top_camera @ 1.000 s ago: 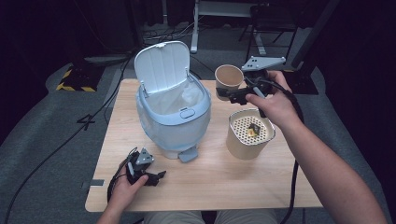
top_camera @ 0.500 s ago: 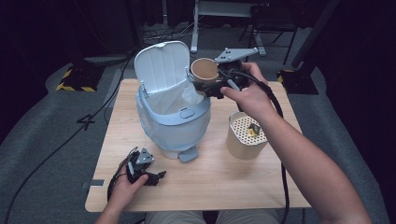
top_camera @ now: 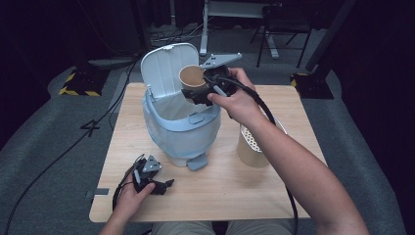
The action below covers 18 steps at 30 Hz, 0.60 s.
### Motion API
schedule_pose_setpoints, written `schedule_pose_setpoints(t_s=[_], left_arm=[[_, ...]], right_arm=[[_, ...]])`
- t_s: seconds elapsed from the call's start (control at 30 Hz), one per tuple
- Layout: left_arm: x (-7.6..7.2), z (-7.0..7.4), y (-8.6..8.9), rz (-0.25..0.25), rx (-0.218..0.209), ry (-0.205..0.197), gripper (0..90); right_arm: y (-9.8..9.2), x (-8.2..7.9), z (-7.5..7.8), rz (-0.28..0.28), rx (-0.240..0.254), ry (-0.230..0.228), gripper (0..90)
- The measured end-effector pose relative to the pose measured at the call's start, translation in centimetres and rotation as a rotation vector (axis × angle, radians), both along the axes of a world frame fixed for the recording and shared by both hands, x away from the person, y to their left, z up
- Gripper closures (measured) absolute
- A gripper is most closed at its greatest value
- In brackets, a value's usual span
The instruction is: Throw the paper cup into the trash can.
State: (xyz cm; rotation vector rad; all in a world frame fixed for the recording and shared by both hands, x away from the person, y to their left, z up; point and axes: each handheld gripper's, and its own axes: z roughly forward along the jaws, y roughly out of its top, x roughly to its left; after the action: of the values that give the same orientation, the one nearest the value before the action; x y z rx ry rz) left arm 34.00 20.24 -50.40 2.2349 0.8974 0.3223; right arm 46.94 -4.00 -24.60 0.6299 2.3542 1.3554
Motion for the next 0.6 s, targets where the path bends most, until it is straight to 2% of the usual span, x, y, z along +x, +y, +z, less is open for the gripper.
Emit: schedule_pose_setpoints(t_s=[0.2,0.3,0.43,0.53,0.6], left_arm=[[0.0,0.0,0.0,0.000,0.000,-0.001,15.0],[0.0,0.0,0.0,0.000,0.000,-0.001,15.0],[0.0,0.0,0.0,-0.001,0.000,0.000,15.0],[0.0,0.0,0.0,0.000,0.000,0.000,15.0],[0.0,0.0,0.0,-0.001,0.000,0.000,15.0]], right_arm=[[1.1,0.2,-0.7,0.005,0.004,0.028,27.8],[1.5,0.3,-1.0,0.005,-0.013,0.052,27.8],[1.9,0.4,-1.3,0.006,-0.045,0.047,27.2],[2.1,0.3,-1.4,0.014,-0.078,0.015,15.7],[2.1,0.5,-1.5,0.025,-0.065,0.037,15.4]])
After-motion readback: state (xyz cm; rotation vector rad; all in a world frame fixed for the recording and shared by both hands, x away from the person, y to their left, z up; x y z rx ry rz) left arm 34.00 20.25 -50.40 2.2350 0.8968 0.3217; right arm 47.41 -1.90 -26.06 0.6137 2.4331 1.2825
